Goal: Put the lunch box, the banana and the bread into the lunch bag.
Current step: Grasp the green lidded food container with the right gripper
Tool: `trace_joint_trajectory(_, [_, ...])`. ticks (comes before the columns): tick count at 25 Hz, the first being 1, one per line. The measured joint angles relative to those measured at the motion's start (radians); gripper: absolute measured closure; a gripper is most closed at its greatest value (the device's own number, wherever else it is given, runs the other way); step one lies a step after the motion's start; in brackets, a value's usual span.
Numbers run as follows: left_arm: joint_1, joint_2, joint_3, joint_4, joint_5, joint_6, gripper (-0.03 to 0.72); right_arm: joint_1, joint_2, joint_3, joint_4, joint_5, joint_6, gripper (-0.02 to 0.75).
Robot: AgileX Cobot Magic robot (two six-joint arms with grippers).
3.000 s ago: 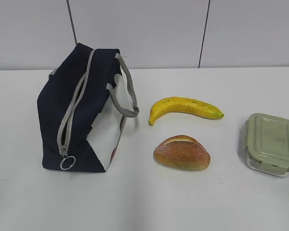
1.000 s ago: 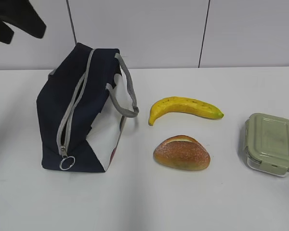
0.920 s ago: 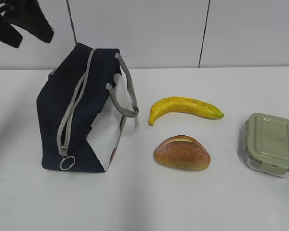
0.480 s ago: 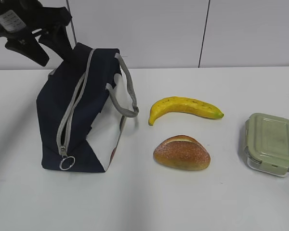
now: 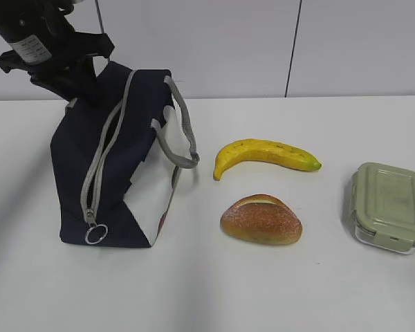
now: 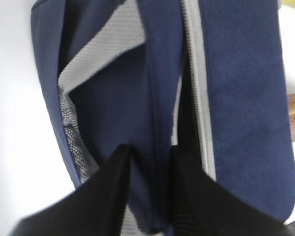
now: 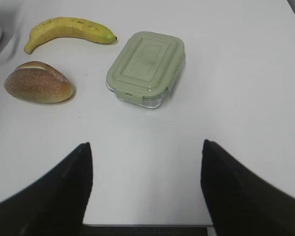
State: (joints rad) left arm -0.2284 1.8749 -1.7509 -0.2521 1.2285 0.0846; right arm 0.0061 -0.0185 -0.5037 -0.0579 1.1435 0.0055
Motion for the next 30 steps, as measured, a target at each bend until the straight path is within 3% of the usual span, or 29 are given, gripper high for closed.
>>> trace_joint_trajectory(4, [0.0, 0.0, -0.001, 0.0, 0.002, 0.0, 0.641, 0.0, 0.0, 0.0, 0.0, 0.0, 0.0, 0.227])
trace_joint_trajectory(6, [0.0, 0.0, -0.001, 0.0, 0.003, 0.0, 0.681, 0.0, 0.0, 0.0, 0.0, 0.0, 0.0, 0.227])
trace_joint_trajectory(21, [0.0, 0.0, -0.001, -0.007, 0.003, -0.029, 0.687, 0.0, 0.0, 0.0, 0.0, 0.0, 0.0, 0.227])
trace_joint_trajectory(30, [0.0, 0.0, -0.001, -0.087, -0.011, -0.03, 0.687, 0.0, 0.0, 0.0, 0.0, 0.0, 0.0, 0.226])
